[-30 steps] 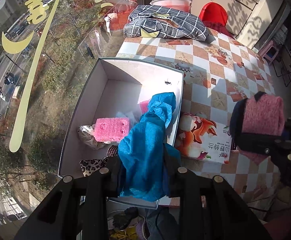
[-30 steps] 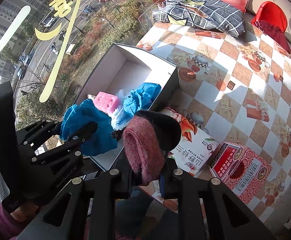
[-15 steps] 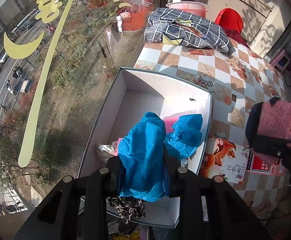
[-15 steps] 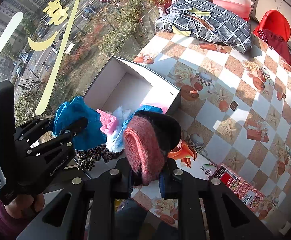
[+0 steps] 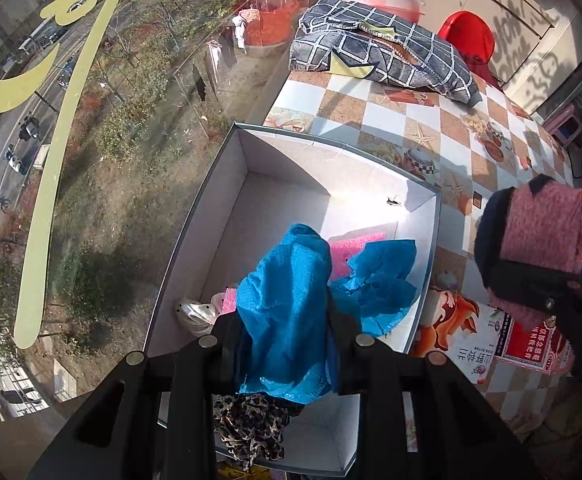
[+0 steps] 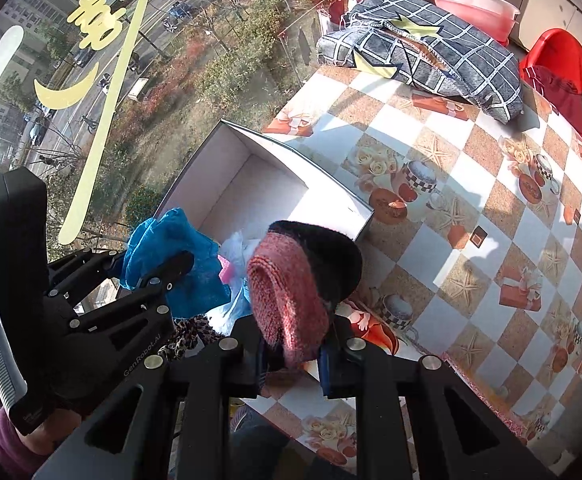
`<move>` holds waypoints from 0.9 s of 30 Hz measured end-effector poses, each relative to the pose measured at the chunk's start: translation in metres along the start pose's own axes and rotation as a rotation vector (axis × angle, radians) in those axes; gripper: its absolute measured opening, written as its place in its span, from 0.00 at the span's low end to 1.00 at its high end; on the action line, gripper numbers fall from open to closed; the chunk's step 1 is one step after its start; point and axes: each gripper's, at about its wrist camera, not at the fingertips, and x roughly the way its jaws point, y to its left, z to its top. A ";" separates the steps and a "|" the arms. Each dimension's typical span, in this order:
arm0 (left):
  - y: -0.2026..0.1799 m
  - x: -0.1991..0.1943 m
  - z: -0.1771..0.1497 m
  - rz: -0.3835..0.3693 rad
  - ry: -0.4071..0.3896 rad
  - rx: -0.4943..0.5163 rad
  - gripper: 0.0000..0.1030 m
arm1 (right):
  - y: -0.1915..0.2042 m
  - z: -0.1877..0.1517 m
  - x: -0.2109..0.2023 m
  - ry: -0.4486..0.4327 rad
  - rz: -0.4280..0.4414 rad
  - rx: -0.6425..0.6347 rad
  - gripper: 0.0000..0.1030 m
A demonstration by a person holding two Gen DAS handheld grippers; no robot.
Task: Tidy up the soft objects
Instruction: 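Lower the blue bag and knit hat into the box and open both grippers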
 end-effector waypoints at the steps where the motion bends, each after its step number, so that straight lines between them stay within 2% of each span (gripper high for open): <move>1: 0.001 0.002 0.002 0.001 0.002 -0.001 0.32 | 0.001 0.002 0.002 0.002 0.000 0.001 0.20; 9: 0.008 0.015 0.010 -0.004 0.023 -0.022 0.32 | 0.012 0.015 0.023 0.039 0.005 -0.022 0.19; 13: 0.009 0.014 0.007 -0.003 0.012 -0.017 0.44 | 0.017 0.021 0.032 0.053 0.019 -0.033 0.20; 14: 0.010 0.012 0.006 0.009 -0.002 -0.017 0.54 | 0.017 0.022 0.034 0.060 0.028 -0.032 0.23; 15: 0.010 0.012 0.005 0.041 0.002 -0.020 0.64 | 0.017 0.024 0.035 0.069 0.039 -0.027 0.35; 16: 0.011 0.013 0.005 0.061 0.008 -0.018 0.78 | 0.017 0.025 0.035 0.073 0.050 -0.022 0.55; 17: 0.011 0.011 0.004 0.055 -0.002 -0.014 0.78 | 0.016 0.025 0.034 0.070 0.059 -0.019 0.66; 18: 0.012 0.008 0.002 0.049 -0.019 -0.014 0.78 | 0.017 0.026 0.032 0.063 0.054 -0.021 0.84; 19: 0.013 0.004 0.000 0.050 -0.040 -0.011 0.78 | 0.017 0.027 0.029 0.055 0.036 -0.026 0.90; 20: 0.013 -0.001 -0.002 0.058 -0.061 -0.004 0.78 | 0.018 0.028 0.025 0.049 0.014 -0.034 0.93; 21: 0.013 -0.006 -0.003 0.070 -0.077 0.004 0.78 | 0.018 0.029 0.023 0.051 0.000 -0.038 1.00; 23: 0.012 -0.012 -0.007 0.083 -0.080 0.011 0.80 | 0.017 0.030 0.019 0.057 -0.013 -0.035 1.00; 27: 0.011 -0.015 -0.014 0.022 -0.035 0.018 0.80 | 0.012 0.025 0.011 0.069 -0.016 0.003 1.00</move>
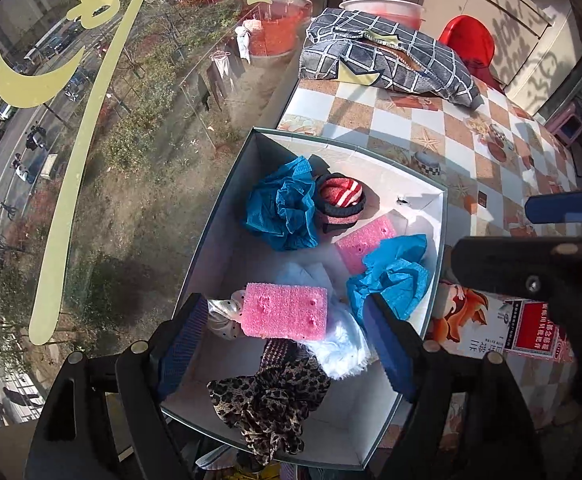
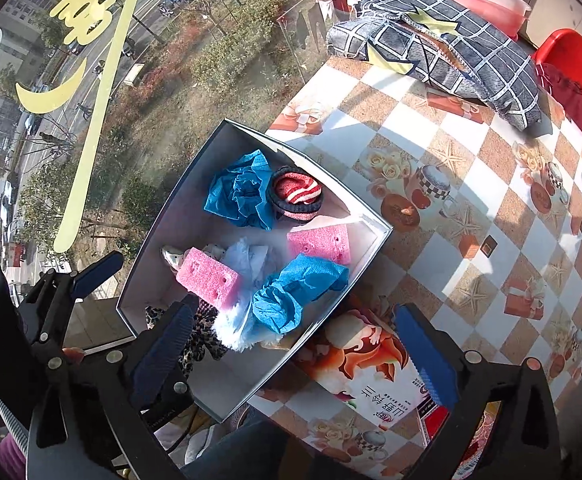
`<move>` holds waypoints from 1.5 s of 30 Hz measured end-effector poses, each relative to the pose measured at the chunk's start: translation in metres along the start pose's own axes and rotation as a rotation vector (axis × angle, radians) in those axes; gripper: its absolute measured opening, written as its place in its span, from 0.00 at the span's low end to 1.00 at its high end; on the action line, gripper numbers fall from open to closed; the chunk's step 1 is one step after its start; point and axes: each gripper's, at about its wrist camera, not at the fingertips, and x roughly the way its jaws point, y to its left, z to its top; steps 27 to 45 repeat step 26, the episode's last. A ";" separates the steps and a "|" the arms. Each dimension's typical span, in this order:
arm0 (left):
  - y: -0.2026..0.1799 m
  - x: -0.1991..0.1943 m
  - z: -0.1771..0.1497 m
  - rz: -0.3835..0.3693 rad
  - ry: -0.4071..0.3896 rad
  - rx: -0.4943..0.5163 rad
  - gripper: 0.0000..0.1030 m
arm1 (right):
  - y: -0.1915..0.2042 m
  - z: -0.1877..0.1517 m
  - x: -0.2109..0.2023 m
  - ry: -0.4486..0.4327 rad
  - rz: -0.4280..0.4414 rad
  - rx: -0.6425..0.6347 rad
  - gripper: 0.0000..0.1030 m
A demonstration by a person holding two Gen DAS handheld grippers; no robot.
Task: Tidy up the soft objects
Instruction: 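Lower the blue bag and knit hat into the box and open both grippers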
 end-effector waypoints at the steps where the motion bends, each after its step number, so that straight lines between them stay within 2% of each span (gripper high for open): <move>1: -0.002 -0.001 -0.002 0.005 0.002 0.005 0.80 | -0.001 -0.003 -0.002 0.001 -0.006 0.009 1.00; 9: -0.012 -0.009 -0.025 0.037 0.013 0.048 0.80 | -0.001 -0.033 -0.016 -0.027 -0.011 0.053 1.00; 18: -0.005 -0.009 -0.036 0.004 0.025 0.070 0.80 | 0.001 -0.050 -0.023 -0.064 -0.019 0.115 1.00; 21: -0.001 -0.009 -0.037 0.012 0.020 0.072 0.82 | 0.002 -0.053 -0.024 -0.070 -0.018 0.133 1.00; 26: 0.011 -0.019 -0.041 -0.070 -0.027 0.043 0.82 | 0.004 -0.056 -0.022 -0.068 -0.018 0.154 1.00; 45: 0.011 -0.019 -0.041 -0.070 -0.027 0.043 0.82 | 0.004 -0.056 -0.022 -0.068 -0.018 0.154 1.00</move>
